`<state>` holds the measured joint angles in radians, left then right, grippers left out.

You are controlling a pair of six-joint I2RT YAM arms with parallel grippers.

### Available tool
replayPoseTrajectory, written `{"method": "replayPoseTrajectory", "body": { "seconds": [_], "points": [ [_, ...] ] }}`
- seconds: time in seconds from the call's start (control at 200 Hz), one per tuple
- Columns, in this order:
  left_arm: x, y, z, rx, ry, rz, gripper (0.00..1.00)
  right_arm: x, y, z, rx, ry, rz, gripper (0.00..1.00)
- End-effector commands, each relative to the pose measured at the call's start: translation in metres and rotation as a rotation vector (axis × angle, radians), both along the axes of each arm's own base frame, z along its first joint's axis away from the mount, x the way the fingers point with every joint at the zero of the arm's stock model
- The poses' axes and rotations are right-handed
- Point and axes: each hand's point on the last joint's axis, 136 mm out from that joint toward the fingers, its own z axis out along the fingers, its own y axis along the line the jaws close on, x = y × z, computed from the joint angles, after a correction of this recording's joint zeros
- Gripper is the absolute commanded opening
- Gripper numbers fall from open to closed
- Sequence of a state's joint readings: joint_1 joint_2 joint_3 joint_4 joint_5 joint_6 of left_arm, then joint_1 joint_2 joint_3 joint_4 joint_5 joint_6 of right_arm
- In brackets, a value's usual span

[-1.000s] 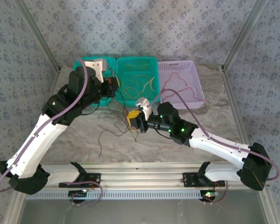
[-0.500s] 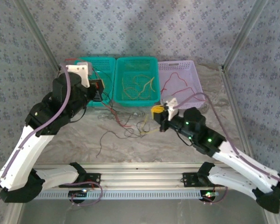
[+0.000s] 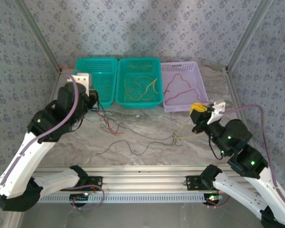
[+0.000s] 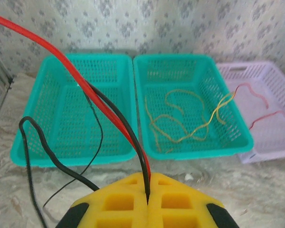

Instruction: Untangle the cables

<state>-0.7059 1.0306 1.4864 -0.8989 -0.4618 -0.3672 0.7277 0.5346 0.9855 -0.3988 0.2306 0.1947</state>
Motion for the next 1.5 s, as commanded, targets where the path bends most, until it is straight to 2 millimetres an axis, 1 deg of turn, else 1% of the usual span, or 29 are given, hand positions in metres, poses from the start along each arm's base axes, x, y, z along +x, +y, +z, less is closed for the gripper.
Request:
{"method": "replayPoseTrajectory", "body": {
  "seconds": [0.0, 0.045, 0.065, 0.07, 0.08, 0.115, 0.235, 0.305, 0.395, 0.42, 0.47, 0.545, 0.605, 0.715, 0.759, 0.814, 0.909, 1.069, 1.204, 1.294, 1.494],
  "points": [
    [0.007, -0.012, -0.022, -0.014, 0.041, -0.021, 0.0, -0.007, 0.011, 0.036, 0.038, -0.019, 0.079, 0.0],
    [0.008, -0.019, -0.031, -0.031, 0.064, -0.034, 0.0, -0.008, 0.02, 0.049, 0.046, -0.023, 0.12, 0.0],
    [0.009, -0.022, -0.035, -0.039, 0.074, -0.038, 0.0, -0.007, 0.024, 0.05, 0.042, -0.017, 0.138, 0.0],
    [0.009, -0.022, -0.036, -0.041, 0.076, -0.039, 0.0, -0.009, 0.024, 0.057, 0.05, -0.027, 0.143, 0.0],
    [0.009, -0.023, -0.038, -0.044, 0.082, -0.041, 0.0, -0.011, 0.025, 0.063, 0.056, -0.036, 0.152, 0.0],
    [0.01, -0.03, -0.045, -0.061, 0.099, -0.058, 0.01, -0.011, 0.03, 0.071, 0.057, -0.039, 0.18, 0.0],
    [0.009, -0.049, -0.068, -0.123, 0.162, -0.106, 0.27, -0.015, 0.049, 0.095, 0.063, -0.048, 0.273, 0.0],
    [0.007, -0.059, -0.08, -0.151, 0.191, -0.133, 0.5, -0.016, 0.058, 0.107, 0.076, -0.06, 0.317, 0.0],
    [0.003, -0.075, -0.092, -0.185, 0.23, -0.178, 0.63, -0.018, 0.071, 0.119, 0.096, -0.067, 0.384, 0.0],
    [0.003, -0.084, -0.093, -0.208, 0.226, -0.204, 0.68, -0.018, 0.074, 0.121, 0.1, -0.068, 0.397, 0.0],
    [-0.001, -0.098, -0.099, -0.226, 0.245, -0.247, 0.72, -0.02, 0.081, 0.123, 0.103, -0.063, 0.438, 0.0],
    [-0.008, -0.12, -0.102, -0.227, 0.244, -0.32, 0.74, -0.021, 0.088, 0.132, 0.119, -0.076, 0.472, 0.0],
    [-0.02, -0.14, -0.102, -0.225, 0.226, -0.414, 0.74, -0.021, 0.089, 0.138, 0.127, -0.092, 0.479, 0.0],
    [-0.036, -0.165, -0.105, -0.23, 0.206, -0.555, 0.76, -0.019, 0.092, 0.144, 0.128, -0.093, 0.491, 0.0],
    [-0.042, -0.174, -0.11, -0.226, 0.208, -0.604, 0.76, -0.019, 0.092, 0.148, 0.133, -0.098, 0.495, 0.0],
    [-0.053, -0.187, -0.114, -0.239, 0.214, -0.695, 0.76, -0.018, 0.092, 0.153, 0.142, -0.105, 0.497, 0.0],
    [-0.07, -0.205, -0.124, -0.232, 0.219, -0.812, 0.76, -0.017, 0.091, 0.161, 0.149, -0.115, 0.494, 0.0],
    [-0.092, -0.217, -0.138, -0.243, 0.226, -0.948, 0.76, -0.018, 0.091, 0.171, 0.16, -0.129, 0.506, 0.0],
    [-0.102, -0.225, -0.154, -0.227, 0.256, -1.006, 0.76, -0.017, 0.094, 0.175, 0.174, -0.127, 0.522, 0.0],
    [-0.101, -0.228, -0.164, -0.202, 0.27, -1.009, 0.76, -0.017, 0.095, 0.177, 0.186, -0.125, 0.53, 0.0],
    [-0.089, -0.229, -0.178, -0.142, 0.264, -0.969, 0.76, -0.021, 0.095, 0.186, 0.215, -0.129, 0.561, 0.0]
  ]
}}
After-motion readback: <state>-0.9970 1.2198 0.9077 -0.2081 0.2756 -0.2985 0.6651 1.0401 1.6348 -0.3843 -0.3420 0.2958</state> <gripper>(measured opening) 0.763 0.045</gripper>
